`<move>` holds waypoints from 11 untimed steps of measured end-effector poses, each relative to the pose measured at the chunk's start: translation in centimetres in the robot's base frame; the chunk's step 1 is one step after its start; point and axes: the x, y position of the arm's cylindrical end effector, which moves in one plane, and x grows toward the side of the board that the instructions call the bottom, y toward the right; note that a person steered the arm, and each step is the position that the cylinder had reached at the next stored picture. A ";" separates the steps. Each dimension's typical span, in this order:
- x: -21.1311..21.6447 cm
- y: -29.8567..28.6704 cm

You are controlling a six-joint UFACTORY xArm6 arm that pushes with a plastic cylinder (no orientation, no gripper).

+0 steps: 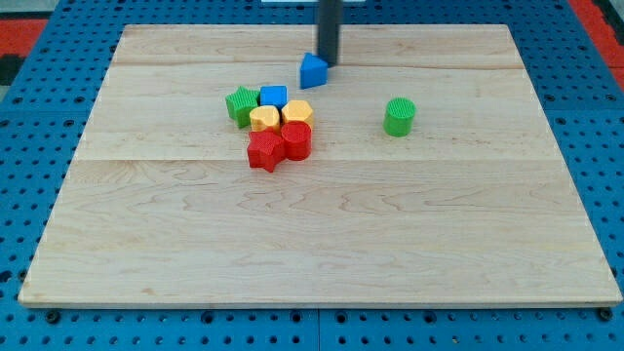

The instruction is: Move the blue triangle to the left of the green star

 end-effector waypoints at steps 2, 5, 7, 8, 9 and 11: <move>-0.2 -1.4; 2.4 1.0; 0.4 -7.9; 0.6 -8.2; 1.2 -8.7; 5.4 -10.3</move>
